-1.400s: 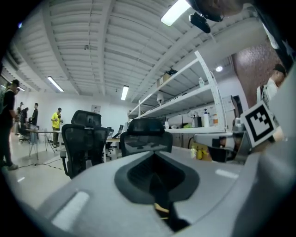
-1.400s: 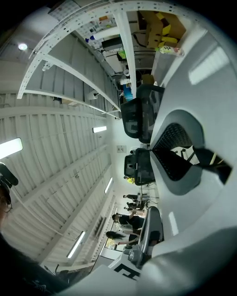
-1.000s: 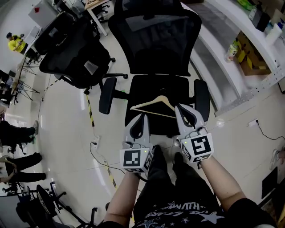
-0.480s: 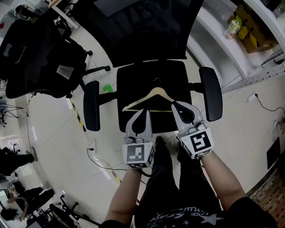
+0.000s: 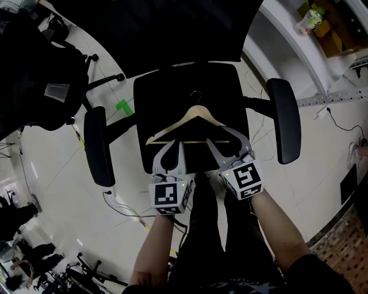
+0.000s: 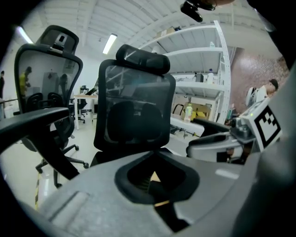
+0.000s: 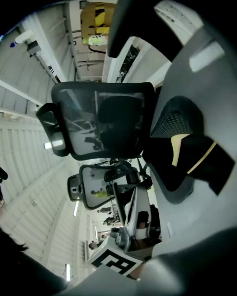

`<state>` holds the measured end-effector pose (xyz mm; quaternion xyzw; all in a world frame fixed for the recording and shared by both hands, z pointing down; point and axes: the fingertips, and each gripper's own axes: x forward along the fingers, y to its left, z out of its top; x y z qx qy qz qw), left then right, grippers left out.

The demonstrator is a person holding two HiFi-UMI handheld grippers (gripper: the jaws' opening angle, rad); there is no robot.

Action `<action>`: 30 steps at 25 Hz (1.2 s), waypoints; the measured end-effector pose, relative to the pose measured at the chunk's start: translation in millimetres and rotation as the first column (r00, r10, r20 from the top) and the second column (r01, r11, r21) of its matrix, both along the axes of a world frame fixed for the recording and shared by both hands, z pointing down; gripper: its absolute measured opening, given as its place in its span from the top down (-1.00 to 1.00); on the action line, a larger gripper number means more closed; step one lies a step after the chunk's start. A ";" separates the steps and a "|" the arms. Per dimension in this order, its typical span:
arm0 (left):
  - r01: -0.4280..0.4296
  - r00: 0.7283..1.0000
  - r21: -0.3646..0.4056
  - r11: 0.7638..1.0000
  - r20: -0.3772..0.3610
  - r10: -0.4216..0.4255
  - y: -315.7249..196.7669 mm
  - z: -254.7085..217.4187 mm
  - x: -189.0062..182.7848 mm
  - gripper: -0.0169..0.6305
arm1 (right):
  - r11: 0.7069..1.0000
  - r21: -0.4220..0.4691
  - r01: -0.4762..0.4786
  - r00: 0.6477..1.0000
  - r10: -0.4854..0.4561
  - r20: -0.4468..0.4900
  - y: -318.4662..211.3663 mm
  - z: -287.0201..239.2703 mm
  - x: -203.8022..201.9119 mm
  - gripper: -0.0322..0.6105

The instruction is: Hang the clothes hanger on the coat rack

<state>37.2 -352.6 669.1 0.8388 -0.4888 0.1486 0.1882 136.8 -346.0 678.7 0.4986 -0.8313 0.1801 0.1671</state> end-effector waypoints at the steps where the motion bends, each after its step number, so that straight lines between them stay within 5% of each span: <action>1: -0.003 1.000 -0.016 1.000 0.001 0.003 -0.5 7.4 -1.4 0.93 | 1.000 -0.026 -0.003 1.000 0.002 -0.016 -0.8 12.7 0.1 0.35; 12: -0.021 1.000 -0.085 0.996 0.006 0.021 -21.3 62.1 2.2 0.93 | 0.972 -0.227 0.060 0.985 -0.094 -0.144 -20.8 113.8 8.7 0.25; 27: 0.027 0.999 -0.147 0.989 -0.016 -0.029 -34.7 85.4 9.3 0.93 | 0.851 -0.513 0.114 0.945 -0.253 -0.209 -28.3 199.4 9.9 0.21; 30: 0.036 0.999 -0.159 0.987 0.006 -0.036 -37.9 99.4 5.9 0.93 | 0.846 -0.521 0.109 0.928 -0.275 -0.252 -31.2 203.5 12.4 0.21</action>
